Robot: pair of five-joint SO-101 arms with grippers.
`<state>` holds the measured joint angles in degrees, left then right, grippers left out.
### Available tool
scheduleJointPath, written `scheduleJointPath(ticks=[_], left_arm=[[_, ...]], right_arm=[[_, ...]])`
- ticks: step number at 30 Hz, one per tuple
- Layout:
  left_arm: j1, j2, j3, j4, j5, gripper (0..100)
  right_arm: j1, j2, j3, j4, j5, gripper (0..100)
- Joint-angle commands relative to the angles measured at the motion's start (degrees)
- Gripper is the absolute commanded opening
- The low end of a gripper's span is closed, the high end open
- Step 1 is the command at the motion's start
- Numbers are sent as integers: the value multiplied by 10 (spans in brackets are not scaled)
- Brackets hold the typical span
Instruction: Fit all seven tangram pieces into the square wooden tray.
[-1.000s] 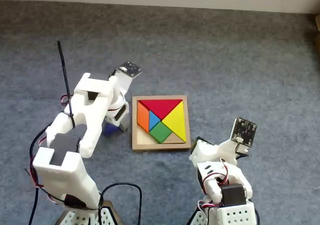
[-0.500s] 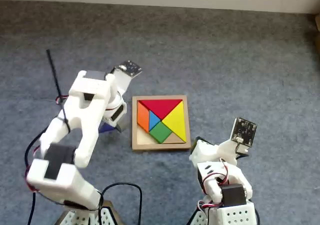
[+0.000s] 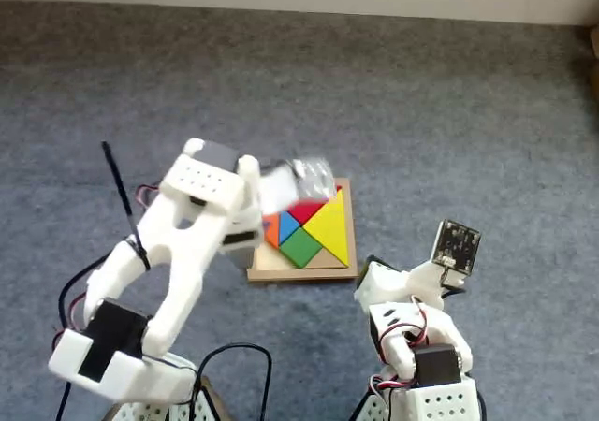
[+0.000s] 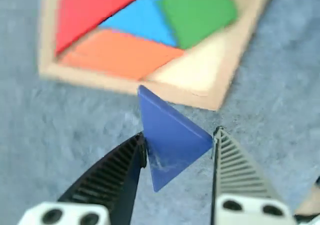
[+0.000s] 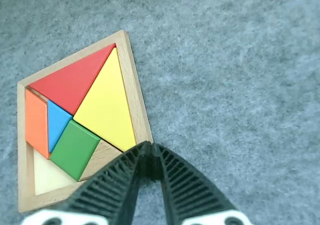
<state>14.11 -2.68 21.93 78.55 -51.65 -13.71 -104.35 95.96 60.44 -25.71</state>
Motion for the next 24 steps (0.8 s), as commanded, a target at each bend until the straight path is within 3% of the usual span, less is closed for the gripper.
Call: scheduleJointPath(ticks=[1, 10, 14, 19, 24], left_arm=[[57, -26, 7, 3, -143, 192], [93, -25, 7, 2, -258, 197], [98, -25, 7, -17, -258, 204], [93, -25, 33, -56, -258, 281], [92, -27, 44, -84, -257, 268]], right_arm=[[7, -8, 59, -10, 4, 5], [7, -8, 59, -10, 5, 5], [7, -8, 59, -10, 5, 5], [7, -8, 59, -10, 5, 5], [7, -8, 59, -10, 6, 5]])
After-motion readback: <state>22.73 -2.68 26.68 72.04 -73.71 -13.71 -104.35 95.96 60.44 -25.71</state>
